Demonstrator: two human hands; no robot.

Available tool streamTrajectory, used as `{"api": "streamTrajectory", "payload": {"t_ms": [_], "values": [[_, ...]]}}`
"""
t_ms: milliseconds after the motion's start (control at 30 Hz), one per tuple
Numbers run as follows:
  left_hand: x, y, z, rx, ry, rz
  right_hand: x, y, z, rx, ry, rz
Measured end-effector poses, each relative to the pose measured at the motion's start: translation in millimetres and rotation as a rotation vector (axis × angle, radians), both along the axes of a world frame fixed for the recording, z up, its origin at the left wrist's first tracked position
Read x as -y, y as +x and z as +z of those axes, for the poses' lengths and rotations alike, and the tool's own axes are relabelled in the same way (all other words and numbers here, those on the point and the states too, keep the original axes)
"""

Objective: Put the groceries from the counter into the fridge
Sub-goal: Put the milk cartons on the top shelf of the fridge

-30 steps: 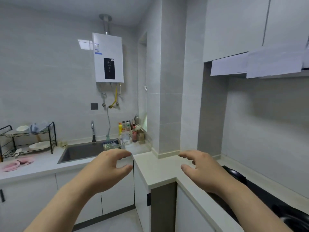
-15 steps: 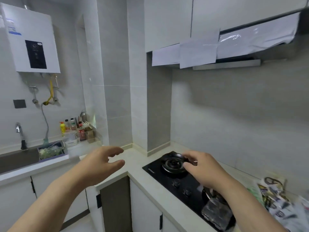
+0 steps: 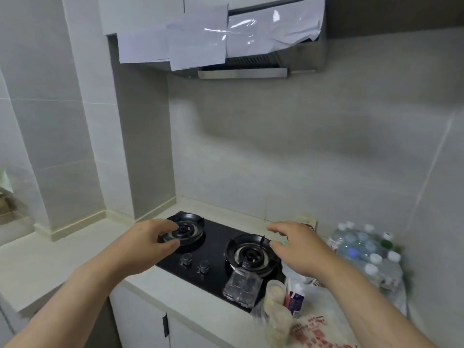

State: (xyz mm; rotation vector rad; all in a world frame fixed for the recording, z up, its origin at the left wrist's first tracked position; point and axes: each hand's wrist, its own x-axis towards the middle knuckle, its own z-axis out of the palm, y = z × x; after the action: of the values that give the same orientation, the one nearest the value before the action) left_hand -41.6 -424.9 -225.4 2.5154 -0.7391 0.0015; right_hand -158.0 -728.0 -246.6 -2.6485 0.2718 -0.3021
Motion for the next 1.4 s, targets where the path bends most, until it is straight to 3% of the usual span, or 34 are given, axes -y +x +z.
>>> {"api": "streamTrajectory", "payload": {"t_ms": [567, 833, 1100, 1400], "values": [[106.1, 116.7, -54.2, -0.047, 0.115, -0.423, 42.1, -17.0, -31.8, -0.222, -0.188, -0.39], [159.5, 116.1, -88.7, -0.114, 0.108, -0.616, 43.9, -33.2, -60.4, -0.292, -0.164, -0.497], [206.5, 108.3, -130.0, -0.165, 0.135, -0.728, 66.2, -40.9, -96.6, -0.338, -0.079, -0.515], [253.4, 91.4, -183.3, -0.285, 0.157, -0.663, 116.8, -19.4, -139.5, -0.352, 0.063, -0.419]]}}
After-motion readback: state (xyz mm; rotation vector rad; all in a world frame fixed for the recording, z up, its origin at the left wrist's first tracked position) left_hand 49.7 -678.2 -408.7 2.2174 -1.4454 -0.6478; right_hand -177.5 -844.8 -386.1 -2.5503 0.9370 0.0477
